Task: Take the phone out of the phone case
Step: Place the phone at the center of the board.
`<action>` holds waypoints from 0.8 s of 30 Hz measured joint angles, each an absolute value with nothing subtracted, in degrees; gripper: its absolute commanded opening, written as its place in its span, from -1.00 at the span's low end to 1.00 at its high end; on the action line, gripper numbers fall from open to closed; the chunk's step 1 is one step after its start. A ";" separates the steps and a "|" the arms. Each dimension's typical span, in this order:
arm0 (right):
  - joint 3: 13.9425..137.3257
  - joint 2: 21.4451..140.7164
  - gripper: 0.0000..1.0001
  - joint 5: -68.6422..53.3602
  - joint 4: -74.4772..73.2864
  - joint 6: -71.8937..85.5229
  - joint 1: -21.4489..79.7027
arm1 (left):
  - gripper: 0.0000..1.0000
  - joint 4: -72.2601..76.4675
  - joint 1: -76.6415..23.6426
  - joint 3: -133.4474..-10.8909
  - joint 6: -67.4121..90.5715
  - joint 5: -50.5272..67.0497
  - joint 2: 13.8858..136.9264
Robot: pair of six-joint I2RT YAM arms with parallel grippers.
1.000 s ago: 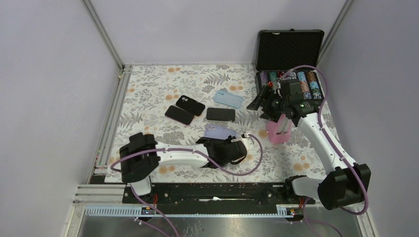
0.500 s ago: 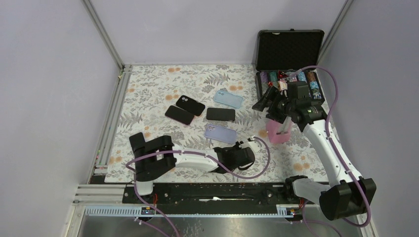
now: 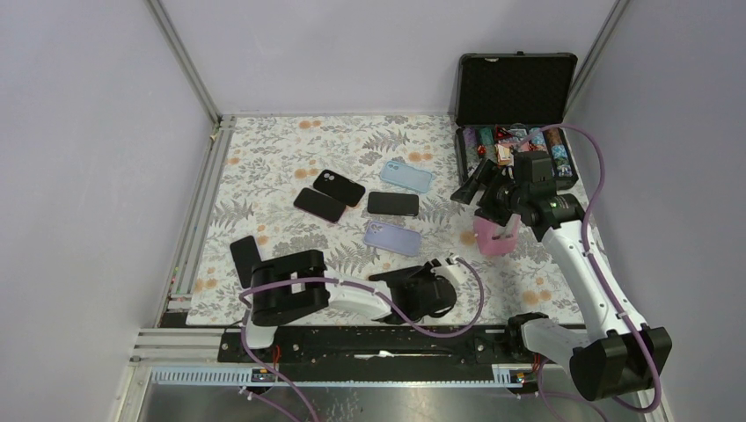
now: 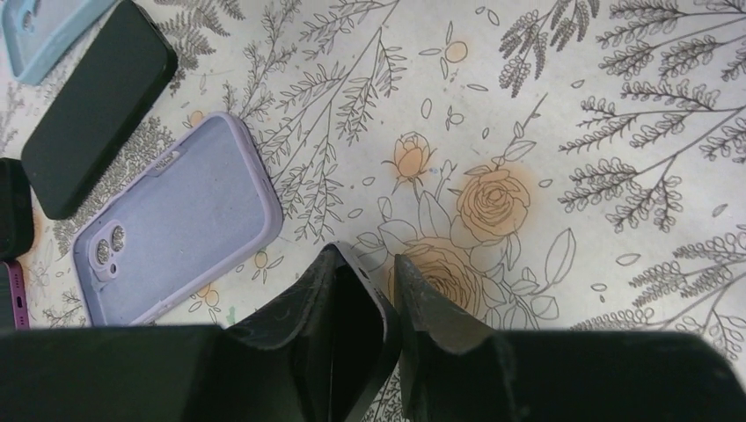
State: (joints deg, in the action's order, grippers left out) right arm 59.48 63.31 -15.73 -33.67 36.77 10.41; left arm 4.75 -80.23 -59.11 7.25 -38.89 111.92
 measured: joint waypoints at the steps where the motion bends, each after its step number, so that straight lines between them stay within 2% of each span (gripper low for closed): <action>1: 59.48 63.22 0.72 -15.75 -33.74 36.88 10.35 | -0.50 6.04 -80.31 -58.78 6.85 -39.59 112.25; 6: 59.48 62.67 0.72 -16.12 -33.82 37.28 10.09 | -0.06 12.78 -79.79 -56.01 6.70 -39.48 112.71; 14: 59.48 62.59 0.72 -16.97 -33.89 37.98 9.93 | 0.54 17.15 -73.49 -54.22 15.07 -29.85 110.43; 19: 59.48 61.93 0.72 -17.41 -33.98 38.06 9.76 | 0.65 14.83 -71.99 -49.67 18.59 -23.97 104.86; 24: 59.42 61.65 0.71 -17.76 -33.95 38.11 9.67 | 0.65 3.84 -71.35 -45.95 20.91 -18.90 96.73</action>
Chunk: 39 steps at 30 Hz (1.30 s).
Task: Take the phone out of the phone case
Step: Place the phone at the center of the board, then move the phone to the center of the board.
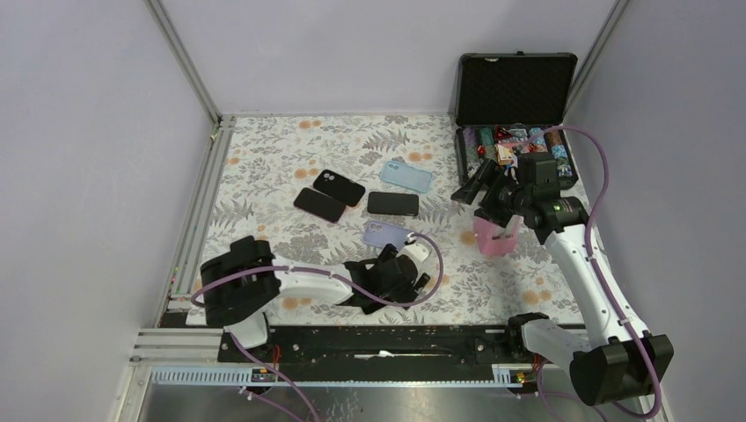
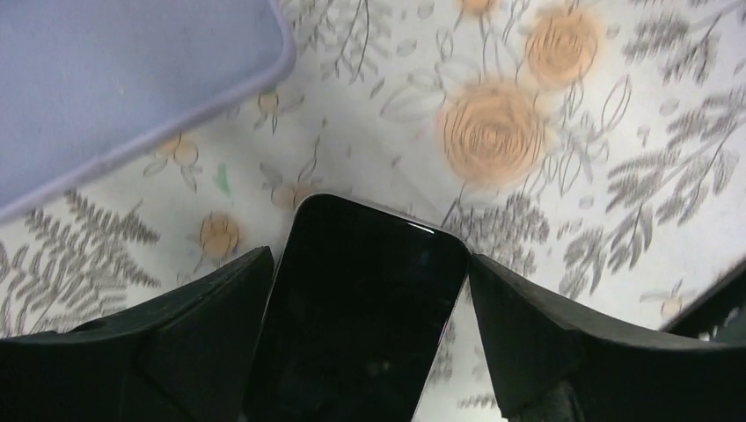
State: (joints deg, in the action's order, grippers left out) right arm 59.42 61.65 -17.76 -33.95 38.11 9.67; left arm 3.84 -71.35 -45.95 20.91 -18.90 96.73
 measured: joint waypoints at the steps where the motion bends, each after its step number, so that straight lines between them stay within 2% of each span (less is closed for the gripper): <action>1: 59.35 61.65 0.71 -17.78 -33.95 38.11 9.65 | 0.63 1.72 -71.35 -45.91 21.10 -18.39 95.74; 6: 58.54 61.54 0.70 -18.65 -33.95 38.41 9.58 | 0.66 -7.07 -71.35 -45.93 22.94 -15.64 91.42; 8: 58.19 61.25 0.70 -19.00 -33.98 38.46 9.56 | 0.76 -9.06 -71.35 -46.04 23.79 -15.31 90.19; 10: 57.84 60.75 0.70 -19.22 -33.98 38.48 9.56 | 0.96 -11.18 -71.35 -46.59 24.40 -15.51 89.19; 14: 57.32 59.90 0.70 -19.62 -33.95 38.46 9.52 | 0.93 -15.44 -71.31 -49.67 25.54 -16.40 87.72; 15: 57.19 59.83 0.70 -19.68 -33.98 38.46 9.47 | 0.77 -15.99 -71.24 -50.43 25.67 -16.49 87.24; 16: 57.06 59.81 0.70 -19.73 -33.95 38.46 9.47 | 0.50 -16.43 -71.20 -51.03 25.85 -16.49 86.59; 19: 56.69 59.81 0.69 -20.03 -33.98 38.46 9.45 | -0.64 -17.32 -71.16 -51.37 27.00 -16.08 84.01; 20: 56.55 59.81 0.68 -20.14 -33.95 38.48 9.45 | -0.90 -17.98 -71.26 -51.35 26.81 -15.86 83.07; 21: 56.45 59.81 0.67 -20.23 -33.91 38.48 9.45 | -1.00 -18.68 -71.64 -51.35 26.94 -15.53 82.41; 28: 54.43 59.96 0.62 -20.91 -32.56 38.92 9.41 | -1.00 -20.93 -77.58 -48.56 27.57 -10.50 80.58; 39: 53.67 60.05 0.61 -22.04 -31.81 39.16 9.41 | -1.00 -23.46 -77.67 -43.55 30.09 -6.81 82.74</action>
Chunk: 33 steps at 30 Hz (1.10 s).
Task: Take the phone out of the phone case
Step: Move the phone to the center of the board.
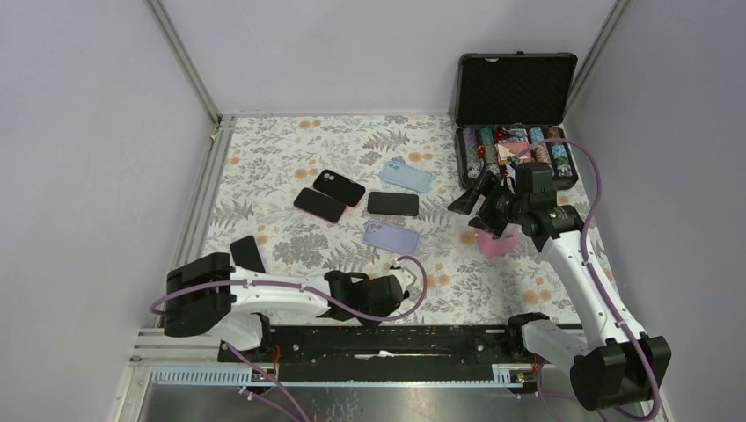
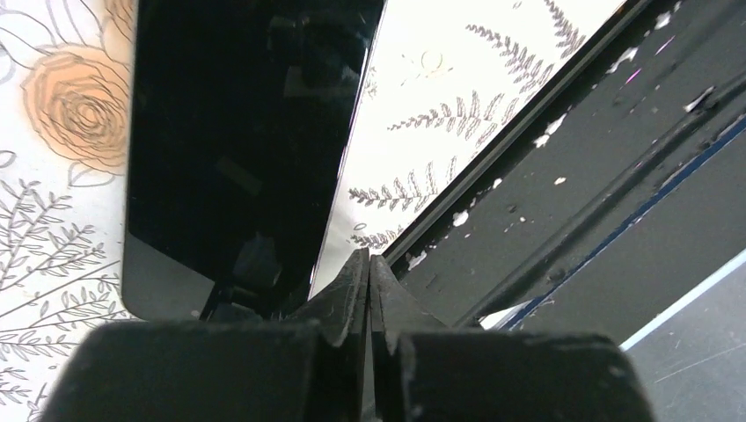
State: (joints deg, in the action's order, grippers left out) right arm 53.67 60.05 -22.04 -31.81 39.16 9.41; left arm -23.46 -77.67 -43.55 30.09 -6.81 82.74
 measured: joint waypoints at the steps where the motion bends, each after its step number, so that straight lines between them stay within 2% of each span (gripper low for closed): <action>1: 53.67 60.05 0.62 -22.04 -31.75 39.18 9.41 | -1.00 -23.49 -77.67 -43.27 30.11 -6.48 82.89; 14: 52.84 59.96 0.60 -22.06 -31.33 39.55 9.41 | -1.00 -23.88 -74.06 -42.68 32.03 -7.70 84.33; 33: 51.44 58.81 0.60 -22.15 -30.98 40.25 9.37 | -0.99 -23.66 -63.29 -52.42 33.45 -11.92 94.21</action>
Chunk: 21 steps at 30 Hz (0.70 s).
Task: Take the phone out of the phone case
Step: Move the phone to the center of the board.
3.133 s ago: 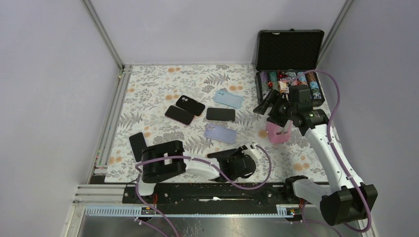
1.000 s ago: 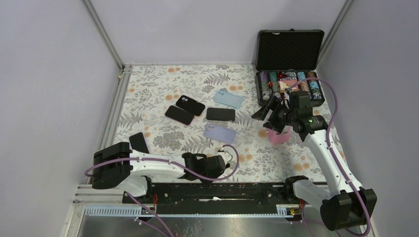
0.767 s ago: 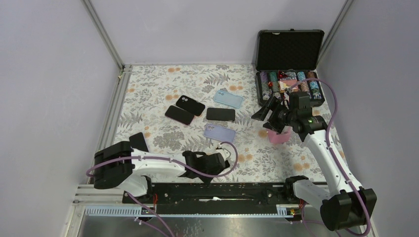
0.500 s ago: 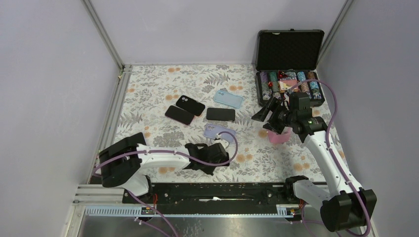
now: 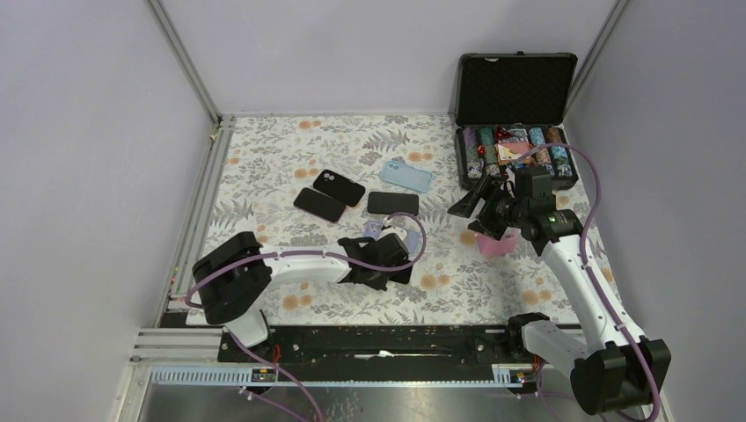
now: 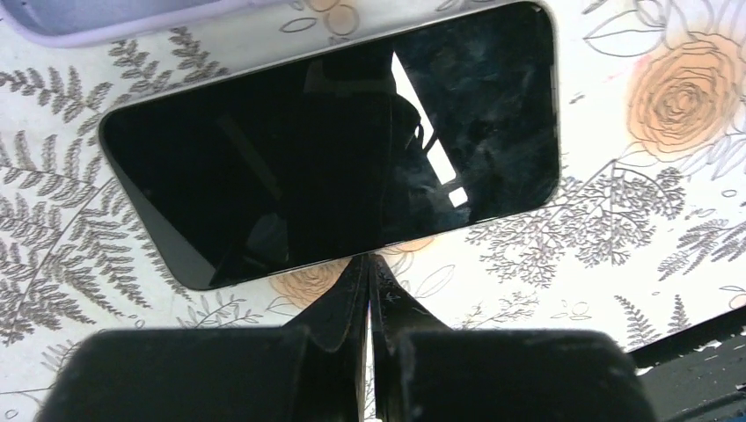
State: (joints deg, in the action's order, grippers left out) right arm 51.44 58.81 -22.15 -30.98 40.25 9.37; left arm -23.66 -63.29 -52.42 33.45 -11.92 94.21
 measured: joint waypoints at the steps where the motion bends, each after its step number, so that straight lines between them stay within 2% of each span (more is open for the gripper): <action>1: 51.44 58.81 0.60 -22.17 -30.94 40.23 9.37 | -0.91 -23.70 -62.83 -52.42 33.06 -11.64 94.11; 3: 51.44 58.83 0.63 -22.37 -30.96 40.18 9.37 | -0.63 -24.16 -62.08 -52.03 32.12 -10.87 93.14; 7: 51.44 58.85 0.74 -23.18 -30.92 39.64 9.37 | 0.45 -27.00 -59.27 -47.88 30.11 -7.99 81.95; 9: 51.44 59.05 0.90 -23.66 -30.57 38.94 9.37 | 0.78 -28.75 -54.48 -47.09 30.09 -6.48 73.97; 11: 51.44 59.83 0.99 -24.10 -29.71 38.26 9.34 | 0.96 -28.80 -47.42 -47.31 30.55 -6.20 68.49; 16: 51.55 64.14 1.00 -26.46 -26.98 36.95 9.37 | 0.97 -31.73 -31.53 -49.32 32.84 -7.88 65.52; 21: 53.08 67.46 1.00 -27.94 -24.97 36.71 10.41 | 0.97 -37.32 -22.83 -49.41 35.66 -12.60 65.67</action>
